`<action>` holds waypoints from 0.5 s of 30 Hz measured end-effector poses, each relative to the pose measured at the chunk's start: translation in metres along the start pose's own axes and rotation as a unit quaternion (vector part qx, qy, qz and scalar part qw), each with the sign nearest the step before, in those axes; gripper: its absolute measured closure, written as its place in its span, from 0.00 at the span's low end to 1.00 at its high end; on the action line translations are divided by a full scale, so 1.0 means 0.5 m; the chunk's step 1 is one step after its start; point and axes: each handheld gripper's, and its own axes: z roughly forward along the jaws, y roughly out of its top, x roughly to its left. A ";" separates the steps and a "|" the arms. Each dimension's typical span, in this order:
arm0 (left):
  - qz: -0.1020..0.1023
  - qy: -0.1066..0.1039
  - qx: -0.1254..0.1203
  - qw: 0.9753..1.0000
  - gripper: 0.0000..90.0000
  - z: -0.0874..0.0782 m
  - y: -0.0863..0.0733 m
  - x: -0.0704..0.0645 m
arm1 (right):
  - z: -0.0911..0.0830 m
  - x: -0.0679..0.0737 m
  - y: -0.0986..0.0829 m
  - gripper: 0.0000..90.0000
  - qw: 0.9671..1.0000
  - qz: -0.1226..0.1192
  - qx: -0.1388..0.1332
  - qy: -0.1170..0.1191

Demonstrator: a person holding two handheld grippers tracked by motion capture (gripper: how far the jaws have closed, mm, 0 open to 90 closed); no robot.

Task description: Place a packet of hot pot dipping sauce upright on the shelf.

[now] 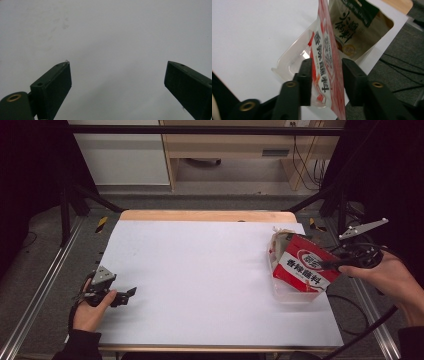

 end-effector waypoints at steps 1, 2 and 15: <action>0.001 0.000 0.001 1.000 0.08 0.000 0.000 0.000 | 0.000 0.002 0.005 0.59 1.000 -0.002 -0.002 -0.005; 0.001 0.000 0.001 1.000 0.08 0.000 0.000 0.000 | 0.002 0.005 0.011 0.54 1.000 -0.002 -0.007 -0.012; 0.001 -0.001 0.001 1.000 0.08 0.000 0.000 0.000 | 0.014 0.034 0.097 0.24 0.998 -0.016 -0.026 -0.050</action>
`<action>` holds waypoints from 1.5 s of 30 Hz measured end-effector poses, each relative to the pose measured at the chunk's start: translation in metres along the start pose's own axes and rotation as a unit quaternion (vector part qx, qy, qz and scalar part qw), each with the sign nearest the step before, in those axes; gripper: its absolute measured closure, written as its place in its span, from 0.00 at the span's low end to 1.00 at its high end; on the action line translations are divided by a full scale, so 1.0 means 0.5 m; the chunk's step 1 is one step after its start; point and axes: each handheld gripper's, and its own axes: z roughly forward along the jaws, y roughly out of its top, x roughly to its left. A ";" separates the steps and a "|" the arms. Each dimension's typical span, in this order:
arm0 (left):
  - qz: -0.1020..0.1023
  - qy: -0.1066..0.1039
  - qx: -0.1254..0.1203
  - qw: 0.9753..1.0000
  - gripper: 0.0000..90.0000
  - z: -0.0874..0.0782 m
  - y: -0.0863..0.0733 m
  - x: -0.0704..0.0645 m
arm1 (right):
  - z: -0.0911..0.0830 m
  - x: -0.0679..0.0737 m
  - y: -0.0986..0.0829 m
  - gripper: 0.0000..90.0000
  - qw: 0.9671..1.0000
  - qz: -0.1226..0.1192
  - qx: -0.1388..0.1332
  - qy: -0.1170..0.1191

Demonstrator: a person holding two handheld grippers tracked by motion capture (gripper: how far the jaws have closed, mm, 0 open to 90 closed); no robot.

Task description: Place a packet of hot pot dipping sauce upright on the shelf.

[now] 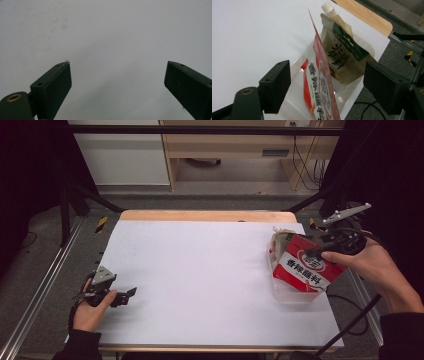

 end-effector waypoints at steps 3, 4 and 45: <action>0.000 0.000 -0.001 1.000 0.08 0.000 0.000 0.001 | -0.001 0.007 0.022 0.21 1.000 -0.003 -0.009 -0.005; 0.000 -0.001 -0.001 1.000 0.08 0.000 0.000 0.001 | -0.001 0.011 0.030 0.20 1.000 -0.003 -0.014 -0.007; 0.006 0.001 0.002 1.000 0.08 0.002 0.000 0.001 | 0.095 0.228 0.262 0.12 0.985 0.034 -0.156 -0.057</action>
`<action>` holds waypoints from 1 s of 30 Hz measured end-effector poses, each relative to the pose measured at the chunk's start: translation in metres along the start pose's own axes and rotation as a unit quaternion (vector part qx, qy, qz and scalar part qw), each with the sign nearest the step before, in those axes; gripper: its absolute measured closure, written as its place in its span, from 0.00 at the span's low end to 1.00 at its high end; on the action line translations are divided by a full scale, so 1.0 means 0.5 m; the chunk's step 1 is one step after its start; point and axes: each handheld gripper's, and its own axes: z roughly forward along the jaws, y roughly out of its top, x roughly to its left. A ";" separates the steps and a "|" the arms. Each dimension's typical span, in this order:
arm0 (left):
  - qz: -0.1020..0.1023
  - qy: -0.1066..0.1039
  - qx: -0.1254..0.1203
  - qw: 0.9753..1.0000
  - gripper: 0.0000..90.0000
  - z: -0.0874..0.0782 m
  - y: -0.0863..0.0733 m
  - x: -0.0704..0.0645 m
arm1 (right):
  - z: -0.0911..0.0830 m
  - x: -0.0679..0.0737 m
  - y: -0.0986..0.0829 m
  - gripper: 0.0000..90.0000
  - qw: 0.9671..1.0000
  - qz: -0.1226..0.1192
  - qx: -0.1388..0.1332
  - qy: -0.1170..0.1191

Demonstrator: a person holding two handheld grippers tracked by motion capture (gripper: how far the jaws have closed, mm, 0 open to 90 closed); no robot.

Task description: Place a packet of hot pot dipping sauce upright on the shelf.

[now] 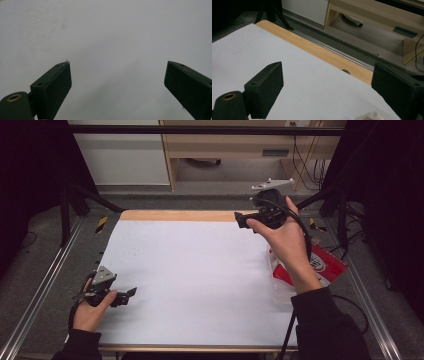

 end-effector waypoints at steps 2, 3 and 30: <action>0.000 0.000 0.000 1.000 0.08 0.000 0.000 0.000 | 0.011 0.010 -0.002 0.12 1.000 0.000 0.000 -0.001; 0.000 0.000 0.001 1.000 0.08 0.000 0.000 0.000 | 0.017 0.016 -0.003 0.12 1.000 0.002 -0.001 0.000; 0.003 0.001 0.001 1.000 0.08 0.001 0.001 -0.001 | 0.128 0.094 -0.106 0.09 1.000 0.010 0.022 0.001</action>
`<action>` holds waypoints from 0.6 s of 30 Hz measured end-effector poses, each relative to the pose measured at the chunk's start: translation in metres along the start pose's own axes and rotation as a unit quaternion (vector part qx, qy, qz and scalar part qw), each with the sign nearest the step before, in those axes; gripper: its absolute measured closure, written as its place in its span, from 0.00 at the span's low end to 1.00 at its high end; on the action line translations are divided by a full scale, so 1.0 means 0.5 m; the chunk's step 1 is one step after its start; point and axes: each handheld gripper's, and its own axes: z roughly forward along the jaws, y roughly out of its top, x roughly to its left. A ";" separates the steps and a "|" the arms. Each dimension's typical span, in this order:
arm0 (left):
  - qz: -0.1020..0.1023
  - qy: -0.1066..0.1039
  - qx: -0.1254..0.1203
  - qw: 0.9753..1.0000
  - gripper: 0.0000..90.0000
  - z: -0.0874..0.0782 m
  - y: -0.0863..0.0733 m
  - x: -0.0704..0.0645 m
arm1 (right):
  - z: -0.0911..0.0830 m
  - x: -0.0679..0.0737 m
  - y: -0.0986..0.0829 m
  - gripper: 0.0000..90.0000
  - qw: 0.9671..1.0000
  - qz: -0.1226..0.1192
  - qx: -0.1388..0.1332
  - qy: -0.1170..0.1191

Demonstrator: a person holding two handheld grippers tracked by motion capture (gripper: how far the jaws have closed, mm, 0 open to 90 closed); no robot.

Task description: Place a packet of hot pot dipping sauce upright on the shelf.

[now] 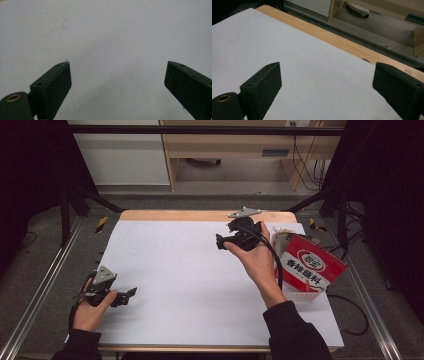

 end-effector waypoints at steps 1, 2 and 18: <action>0.000 0.000 0.000 1.000 0.08 0.000 0.000 0.000 | 0.002 0.001 -0.003 0.09 1.000 -0.001 0.002 -0.001; 0.000 0.000 0.000 1.000 0.08 0.000 0.000 0.000 | 0.005 0.003 -0.008 0.09 1.000 0.001 -0.001 -0.001; 0.004 0.003 0.002 1.000 0.08 0.003 0.001 -0.002 | 0.054 0.032 -0.114 0.10 1.000 0.015 0.020 0.015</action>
